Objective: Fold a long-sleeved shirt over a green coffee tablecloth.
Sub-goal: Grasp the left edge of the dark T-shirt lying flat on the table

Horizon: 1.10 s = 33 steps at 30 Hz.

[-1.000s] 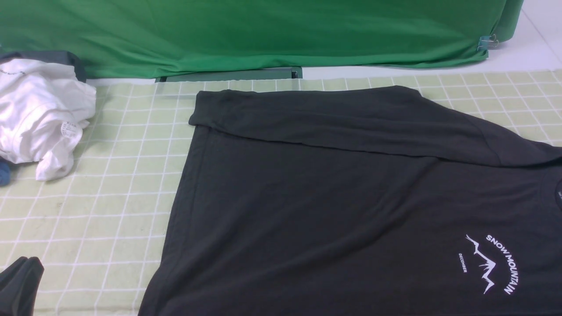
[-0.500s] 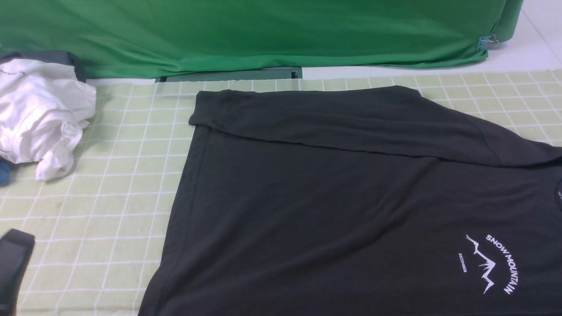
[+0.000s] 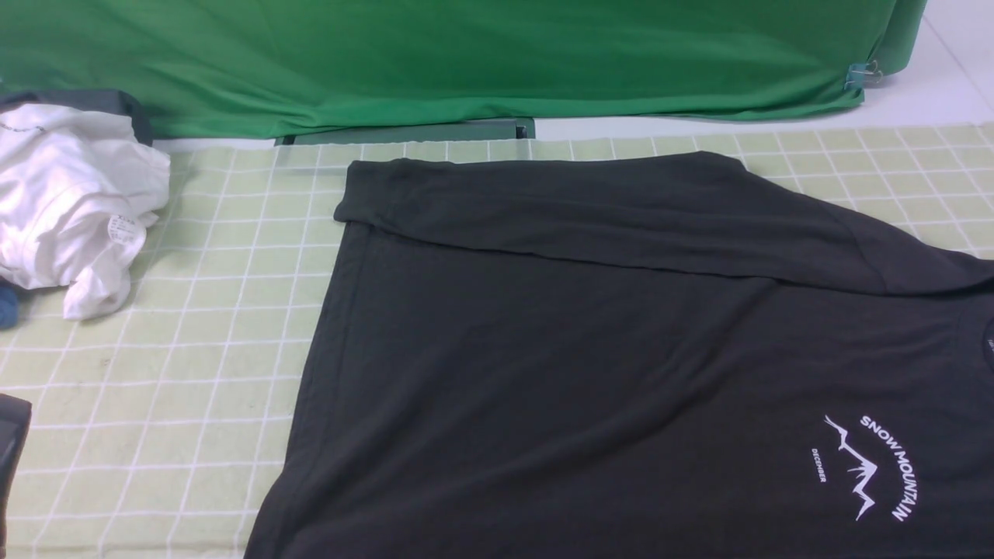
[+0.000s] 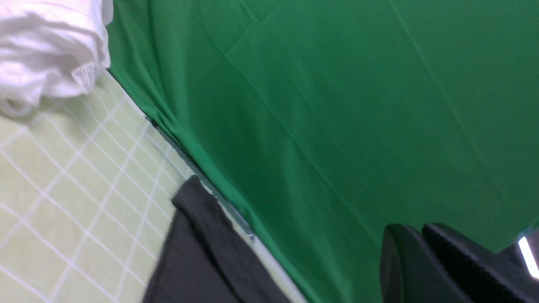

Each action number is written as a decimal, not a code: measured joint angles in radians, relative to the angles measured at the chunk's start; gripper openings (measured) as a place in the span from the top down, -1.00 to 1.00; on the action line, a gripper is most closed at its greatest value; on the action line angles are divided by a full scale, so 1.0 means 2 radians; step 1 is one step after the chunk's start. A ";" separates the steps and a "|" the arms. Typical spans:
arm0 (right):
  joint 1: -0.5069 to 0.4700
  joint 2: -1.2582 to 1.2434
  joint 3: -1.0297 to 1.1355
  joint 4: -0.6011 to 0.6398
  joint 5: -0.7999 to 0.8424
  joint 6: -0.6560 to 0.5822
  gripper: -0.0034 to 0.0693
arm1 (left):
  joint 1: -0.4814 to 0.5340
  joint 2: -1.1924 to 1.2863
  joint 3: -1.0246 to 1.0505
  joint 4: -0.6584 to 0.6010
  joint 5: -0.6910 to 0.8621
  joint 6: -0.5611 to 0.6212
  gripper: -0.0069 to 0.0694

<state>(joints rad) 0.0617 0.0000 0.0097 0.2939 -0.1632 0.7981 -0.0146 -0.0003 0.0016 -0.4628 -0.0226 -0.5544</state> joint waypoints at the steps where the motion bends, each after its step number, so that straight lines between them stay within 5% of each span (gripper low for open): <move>1: 0.000 0.000 -0.008 -0.001 -0.023 -0.013 0.72 | 0.000 0.000 -0.009 -0.005 0.011 -0.005 0.71; 8: 0.000 0.051 -0.174 -0.003 0.043 -0.170 0.92 | 0.000 0.047 -0.180 0.009 0.147 0.019 0.71; 12: 0.000 0.169 -0.371 -0.007 0.331 -0.376 0.92 | 0.000 0.170 -0.311 -0.002 0.314 0.138 0.71; 15: 0.000 0.226 -0.431 -0.007 0.454 -0.433 0.92 | 0.000 0.234 -0.346 -0.023 0.387 0.202 0.71; 16: 0.000 0.277 -0.473 -0.008 0.554 -0.469 0.91 | 0.000 0.286 -0.358 -0.044 0.433 0.252 0.71; 26: 0.000 0.409 -0.508 -0.008 0.670 -0.504 0.86 | -0.003 0.506 -0.351 -0.066 0.548 0.362 0.69; 33: 0.000 0.422 -0.508 -0.008 0.666 -0.505 0.80 | -0.088 0.544 -0.304 -0.071 0.492 0.349 0.63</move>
<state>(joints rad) 0.0617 0.8443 -1.0072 0.2769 1.1682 -0.2121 -0.1900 1.0883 -0.6061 -0.6052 0.9615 0.1442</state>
